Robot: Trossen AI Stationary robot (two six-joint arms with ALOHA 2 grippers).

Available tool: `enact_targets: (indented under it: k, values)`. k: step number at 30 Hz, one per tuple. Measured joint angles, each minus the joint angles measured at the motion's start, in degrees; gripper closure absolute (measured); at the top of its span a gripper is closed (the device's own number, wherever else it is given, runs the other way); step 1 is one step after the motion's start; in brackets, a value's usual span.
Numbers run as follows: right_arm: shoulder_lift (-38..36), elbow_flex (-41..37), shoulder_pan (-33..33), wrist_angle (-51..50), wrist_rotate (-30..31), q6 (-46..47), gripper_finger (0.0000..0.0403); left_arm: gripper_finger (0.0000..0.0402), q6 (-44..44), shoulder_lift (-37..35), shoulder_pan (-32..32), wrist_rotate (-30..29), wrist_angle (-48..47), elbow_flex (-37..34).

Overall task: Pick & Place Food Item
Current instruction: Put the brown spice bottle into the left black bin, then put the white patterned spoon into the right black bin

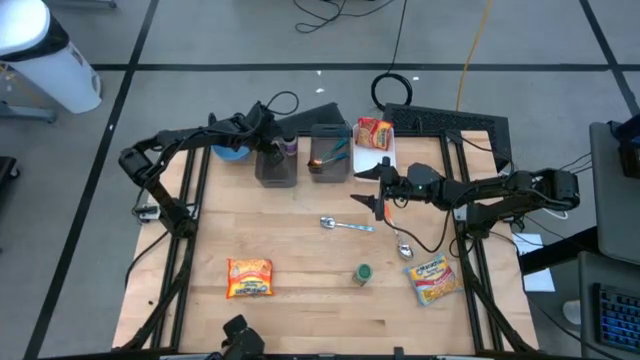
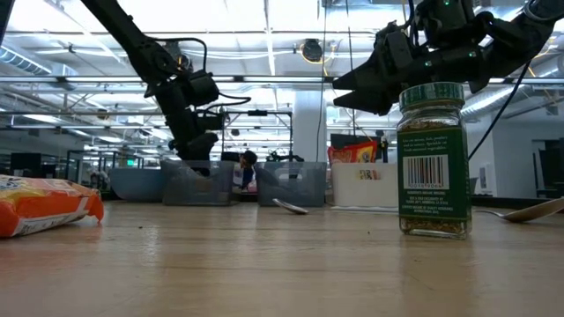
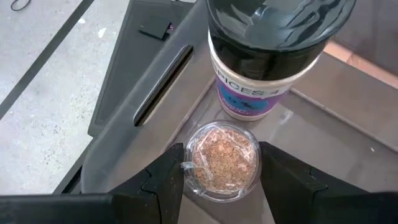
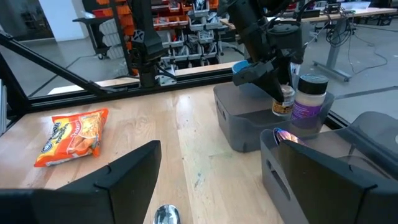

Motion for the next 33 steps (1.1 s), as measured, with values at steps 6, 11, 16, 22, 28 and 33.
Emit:
enact_targets:
  k: [6, 11, 16, 22, 28, 33]
  values:
    - [0.00, 0.00, 0.00, -0.01, 0.00, 0.00, 0.0085, 0.0211, -0.38, 0.00, 0.00, 0.07, -0.45, 0.00]
    - [0.00, 0.00, 0.00, -0.01, -0.02, 0.00, 0.0085, 0.0208, -0.97, 0.00, 0.00, 0.16, -0.43, 0.00]
    - [0.00, 0.00, 0.00, -0.02, -0.02, 0.00, 0.0085, 0.0185, -1.06, 0.00, 0.00, 1.90, -0.45, 0.00]
    - [0.00, 0.00, 0.00, -0.03, -0.02, 0.00, 0.0085, 0.0172, -1.10, 0.00, -0.02, 1.56, -0.36, 0.00]
    - [0.00, 0.00, 0.00, -0.01, -0.02, 0.00, 0.0085, 0.0172, -0.57, 0.00, -0.02, 1.47, -0.03, 0.00]
    - [0.00, 0.00, 0.00, -0.04, -0.02, 0.00, 0.0085, 0.0172, 0.28, -1.40, 0.00, 0.26, -1.15, 0.74]
